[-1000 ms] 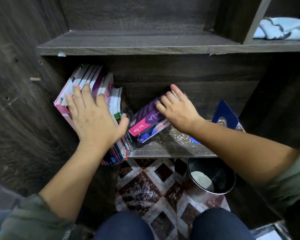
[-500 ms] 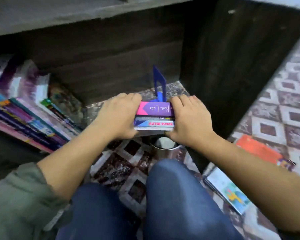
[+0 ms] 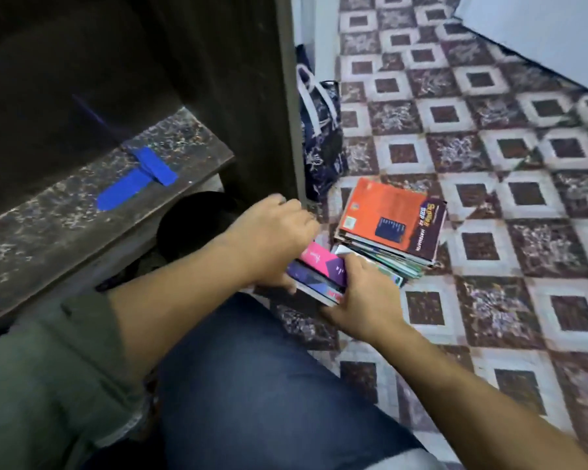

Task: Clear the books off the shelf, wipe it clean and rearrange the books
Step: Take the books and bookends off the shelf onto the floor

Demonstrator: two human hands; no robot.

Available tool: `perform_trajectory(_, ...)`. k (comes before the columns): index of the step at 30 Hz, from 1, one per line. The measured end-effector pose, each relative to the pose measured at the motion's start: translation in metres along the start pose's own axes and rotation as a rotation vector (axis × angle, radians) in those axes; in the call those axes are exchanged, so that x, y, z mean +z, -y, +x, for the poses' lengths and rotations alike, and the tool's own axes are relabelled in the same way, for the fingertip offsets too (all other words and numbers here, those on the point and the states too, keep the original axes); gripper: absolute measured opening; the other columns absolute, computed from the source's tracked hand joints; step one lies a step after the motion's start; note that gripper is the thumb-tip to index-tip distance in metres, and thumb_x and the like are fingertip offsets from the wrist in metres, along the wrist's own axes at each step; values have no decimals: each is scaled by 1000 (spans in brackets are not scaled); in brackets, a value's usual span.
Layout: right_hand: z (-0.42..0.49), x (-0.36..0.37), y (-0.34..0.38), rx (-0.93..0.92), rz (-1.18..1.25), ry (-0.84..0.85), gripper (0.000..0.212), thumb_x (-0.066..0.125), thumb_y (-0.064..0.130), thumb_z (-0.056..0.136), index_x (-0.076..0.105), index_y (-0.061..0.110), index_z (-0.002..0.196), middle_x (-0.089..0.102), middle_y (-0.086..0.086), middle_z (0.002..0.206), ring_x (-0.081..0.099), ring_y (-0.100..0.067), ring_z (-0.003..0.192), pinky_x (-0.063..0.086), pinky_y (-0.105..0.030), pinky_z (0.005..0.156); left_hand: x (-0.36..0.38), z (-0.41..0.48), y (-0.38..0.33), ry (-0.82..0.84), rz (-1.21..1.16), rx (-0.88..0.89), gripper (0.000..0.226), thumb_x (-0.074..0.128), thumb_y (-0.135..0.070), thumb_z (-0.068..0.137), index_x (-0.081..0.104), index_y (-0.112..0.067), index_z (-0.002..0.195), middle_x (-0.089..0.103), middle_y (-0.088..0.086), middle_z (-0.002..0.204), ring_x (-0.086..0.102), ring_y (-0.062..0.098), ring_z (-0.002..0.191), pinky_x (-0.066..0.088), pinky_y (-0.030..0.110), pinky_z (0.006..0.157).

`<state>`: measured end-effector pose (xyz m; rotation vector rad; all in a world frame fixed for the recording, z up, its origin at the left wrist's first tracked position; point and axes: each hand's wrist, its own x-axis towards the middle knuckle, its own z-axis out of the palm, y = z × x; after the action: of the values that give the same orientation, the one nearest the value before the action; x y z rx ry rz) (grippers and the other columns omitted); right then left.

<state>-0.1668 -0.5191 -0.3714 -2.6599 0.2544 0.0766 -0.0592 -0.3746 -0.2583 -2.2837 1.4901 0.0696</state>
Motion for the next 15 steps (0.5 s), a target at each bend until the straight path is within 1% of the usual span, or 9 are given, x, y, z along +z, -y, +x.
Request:
perform_trajectory(1, -2, 12, -15, 49, -4, 37, 68, 71, 59, 63, 46, 25, 116, 57, 2, 106, 56, -25, 99, 44, -36, 78, -1, 11, 3, -29, 52, 49, 68, 74, -66, 57, 62, -16, 100, 62, 2, 96, 56, 24, 94, 42, 40, 96)
perform_trajectory(2, -4, 24, -30, 82, -17, 60, 67, 71, 59, 63, 45, 27, 116, 56, 3, 107, 55, -24, 100, 43, -36, 79, -2, 22, 6, -79, 102, 93, 57, 71, -59, 67, 63, -14, 100, 62, 4, 96, 56, 27, 96, 37, 45, 104)
perform_trajectory(4, -2, 44, -56, 131, -60, 87, 66, 70, 58, 64, 42, 29, 116, 56, 4, 109, 55, -23, 103, 43, -36, 84, 7, 42, 14, -160, 223, 148, 25, 48, -27, 88, 65, -10, 96, 62, 8, 92, 57, 30, 96, 30, 53, 111)
perform_trajectory(5, 1, 52, -66, 149, -85, 92, 66, 69, 59, 65, 42, 29, 117, 56, 3, 112, 54, -22, 105, 42, -37, 87, 15, 52, 16, -155, 285, 152, 28, 39, -14, 90, 66, -9, 95, 63, 8, 90, 58, 30, 94, 28, 54, 113)
perform_trajectory(7, 8, 67, -86, 168, -149, 82, 68, 67, 60, 69, 41, 28, 124, 55, 3, 118, 52, -22, 110, 39, -39, 91, 27, 68, 17, -47, 411, 112, 32, 39, -7, 89, 68, -13, 102, 64, 2, 90, 60, 24, 89, 33, 48, 110)
perform_trajectory(8, 13, 73, -94, 167, -191, 69, 69, 66, 58, 72, 41, 27, 128, 54, 2, 122, 51, -23, 113, 37, -39, 92, 34, 74, 15, 34, 456, 103, 32, 41, -9, 90, 65, -13, 110, 64, 0, 93, 59, 22, 89, 38, 42, 104)
perform_trajectory(10, 23, 85, -109, 154, -272, 9, 71, 67, 51, 74, 43, 23, 134, 55, 0, 126, 51, -24, 115, 37, -41, 91, 55, 85, 7, 177, 497, 115, 29, 39, -9, 94, 53, -9, 120, 60, 2, 104, 54, 23, 96, 37, 36, 91)
perform_trajectory(11, 29, 91, -116, 150, -309, -29, 70, 69, 45, 74, 45, 20, 134, 56, -1, 126, 52, -24, 114, 38, -41, 90, 60, 90, 2, 237, 506, 104, 27, 37, -8, 95, 50, -8, 118, 58, 4, 107, 51, 25, 99, 36, 36, 89)
perform_trajectory(15, 51, 124, -139, 91, -351, -255, 62, 74, 19, 69, 53, 12, 127, 61, -7, 124, 53, -29, 109, 33, -41, 84, 85, 107, -10, 208, 482, 13, 30, 33, -4, 94, 55, -13, 112, 59, 1, 103, 51, 22, 97, 33, 33, 85)
